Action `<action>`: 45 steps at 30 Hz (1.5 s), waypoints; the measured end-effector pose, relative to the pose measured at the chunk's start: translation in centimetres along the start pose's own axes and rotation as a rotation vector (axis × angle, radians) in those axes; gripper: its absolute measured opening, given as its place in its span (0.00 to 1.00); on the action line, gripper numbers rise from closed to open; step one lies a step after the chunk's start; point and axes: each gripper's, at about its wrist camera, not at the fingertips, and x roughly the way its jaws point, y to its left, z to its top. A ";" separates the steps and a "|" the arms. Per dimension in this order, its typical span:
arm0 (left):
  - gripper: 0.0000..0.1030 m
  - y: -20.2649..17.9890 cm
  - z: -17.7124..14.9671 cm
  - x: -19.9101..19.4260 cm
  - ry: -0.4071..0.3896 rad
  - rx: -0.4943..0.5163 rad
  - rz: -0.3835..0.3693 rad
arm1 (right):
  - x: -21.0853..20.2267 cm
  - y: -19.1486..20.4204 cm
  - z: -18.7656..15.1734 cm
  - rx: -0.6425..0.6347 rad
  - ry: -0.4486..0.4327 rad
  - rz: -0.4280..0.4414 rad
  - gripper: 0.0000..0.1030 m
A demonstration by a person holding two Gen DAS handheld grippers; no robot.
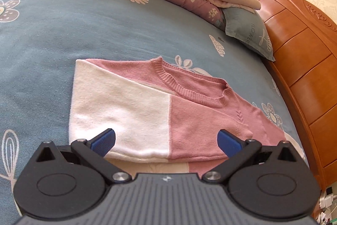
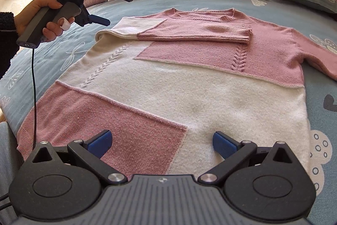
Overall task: Fold clothes
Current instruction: 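Withdraw the open left gripper from the folded sleeve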
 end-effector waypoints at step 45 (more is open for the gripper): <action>0.99 -10.3 -5.2 -7.6 0.032 0.421 0.021 | 1.3 2.1 -0.5 -0.074 -0.035 -0.135 1.00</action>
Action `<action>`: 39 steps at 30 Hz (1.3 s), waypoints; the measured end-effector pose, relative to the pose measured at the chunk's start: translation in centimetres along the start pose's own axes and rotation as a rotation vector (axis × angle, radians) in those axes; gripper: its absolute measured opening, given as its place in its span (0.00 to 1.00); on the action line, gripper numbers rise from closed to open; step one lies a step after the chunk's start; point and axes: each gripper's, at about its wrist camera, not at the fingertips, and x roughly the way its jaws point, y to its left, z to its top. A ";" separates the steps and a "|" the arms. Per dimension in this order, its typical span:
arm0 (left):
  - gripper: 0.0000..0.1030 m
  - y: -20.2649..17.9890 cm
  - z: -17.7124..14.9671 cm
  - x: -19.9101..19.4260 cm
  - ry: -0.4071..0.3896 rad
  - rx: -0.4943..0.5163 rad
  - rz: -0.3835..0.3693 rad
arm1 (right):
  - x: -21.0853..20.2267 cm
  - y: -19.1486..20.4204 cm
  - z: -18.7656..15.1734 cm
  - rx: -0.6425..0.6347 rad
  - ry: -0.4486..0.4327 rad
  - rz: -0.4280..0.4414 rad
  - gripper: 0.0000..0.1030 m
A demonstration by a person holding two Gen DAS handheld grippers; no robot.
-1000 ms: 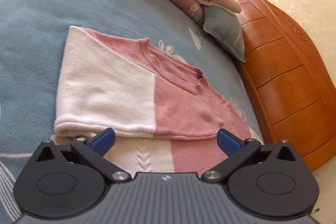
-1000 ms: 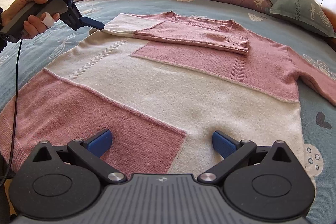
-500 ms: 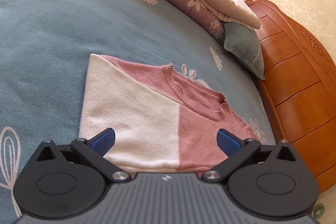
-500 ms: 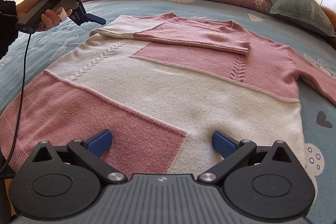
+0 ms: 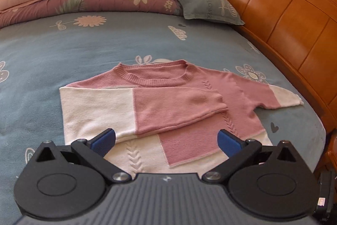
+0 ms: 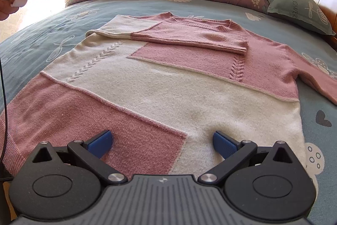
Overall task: Fold clothes
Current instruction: 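Withdraw the open left gripper from the folded sleeve, then move the open right gripper to the cream-cuffed sleeve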
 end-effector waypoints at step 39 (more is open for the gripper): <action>0.99 -1.2 -9.6 6.1 -0.011 0.184 -0.026 | -2.7 -0.8 -1.7 0.250 0.106 -0.246 1.00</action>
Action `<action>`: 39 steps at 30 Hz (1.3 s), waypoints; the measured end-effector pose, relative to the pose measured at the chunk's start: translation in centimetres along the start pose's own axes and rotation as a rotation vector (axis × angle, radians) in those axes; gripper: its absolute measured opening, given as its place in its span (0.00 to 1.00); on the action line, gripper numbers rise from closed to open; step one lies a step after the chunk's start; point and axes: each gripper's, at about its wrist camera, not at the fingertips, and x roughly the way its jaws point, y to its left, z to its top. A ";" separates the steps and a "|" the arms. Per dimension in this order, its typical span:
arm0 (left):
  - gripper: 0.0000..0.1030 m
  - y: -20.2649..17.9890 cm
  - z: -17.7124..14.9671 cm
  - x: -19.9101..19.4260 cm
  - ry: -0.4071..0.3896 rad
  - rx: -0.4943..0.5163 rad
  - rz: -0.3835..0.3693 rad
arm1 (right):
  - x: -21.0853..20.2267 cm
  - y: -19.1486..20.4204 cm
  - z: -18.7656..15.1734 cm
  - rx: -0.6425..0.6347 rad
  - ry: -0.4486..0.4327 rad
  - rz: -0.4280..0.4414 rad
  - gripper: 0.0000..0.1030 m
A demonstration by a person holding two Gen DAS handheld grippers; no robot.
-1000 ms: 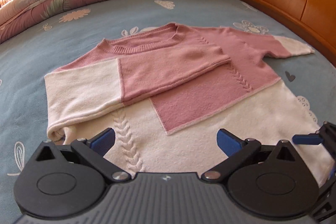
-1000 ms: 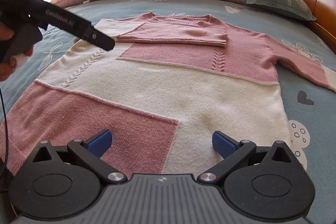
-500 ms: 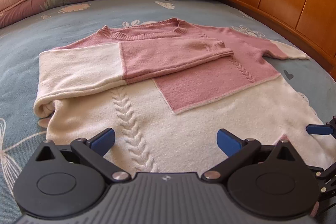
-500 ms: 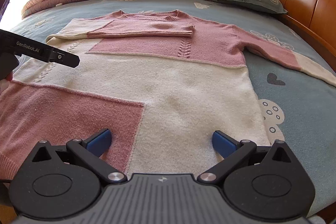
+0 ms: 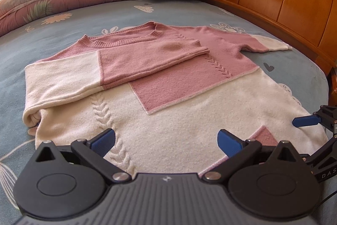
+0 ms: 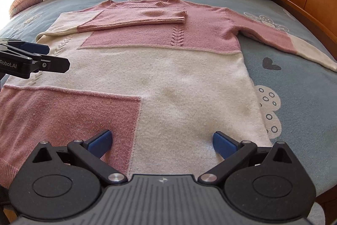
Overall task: Fold clothes
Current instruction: 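Move the open right gripper to the cream-cuffed sleeve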
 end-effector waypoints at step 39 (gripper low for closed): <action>0.99 1.0 0.2 -0.2 -0.008 -0.069 -0.069 | 0.0 -11.1 7.4 0.290 -0.172 0.012 1.00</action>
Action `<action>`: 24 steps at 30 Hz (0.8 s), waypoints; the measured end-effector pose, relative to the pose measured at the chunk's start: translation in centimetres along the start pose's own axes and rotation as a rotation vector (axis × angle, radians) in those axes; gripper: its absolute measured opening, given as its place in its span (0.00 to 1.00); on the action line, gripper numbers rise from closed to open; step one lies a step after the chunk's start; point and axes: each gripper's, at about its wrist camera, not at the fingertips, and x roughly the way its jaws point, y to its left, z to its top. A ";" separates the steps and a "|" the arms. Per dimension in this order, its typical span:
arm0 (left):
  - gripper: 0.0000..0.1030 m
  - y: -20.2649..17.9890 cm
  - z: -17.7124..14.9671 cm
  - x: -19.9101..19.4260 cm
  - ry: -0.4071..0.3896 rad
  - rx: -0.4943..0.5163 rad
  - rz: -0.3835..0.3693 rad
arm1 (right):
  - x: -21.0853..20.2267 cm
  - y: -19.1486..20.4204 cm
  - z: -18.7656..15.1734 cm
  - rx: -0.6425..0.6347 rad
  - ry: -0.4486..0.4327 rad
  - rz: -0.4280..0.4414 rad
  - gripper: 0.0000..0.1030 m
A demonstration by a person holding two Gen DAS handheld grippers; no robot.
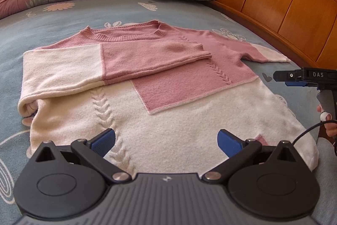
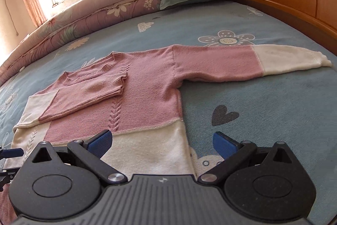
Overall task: Fold clothes
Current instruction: 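Move the open right gripper to the cream-cuffed sleeve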
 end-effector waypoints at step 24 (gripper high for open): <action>0.99 -1.7 -0.9 1.7 0.027 0.076 -0.005 | 7.2 -20.4 5.7 0.533 -0.186 0.063 1.00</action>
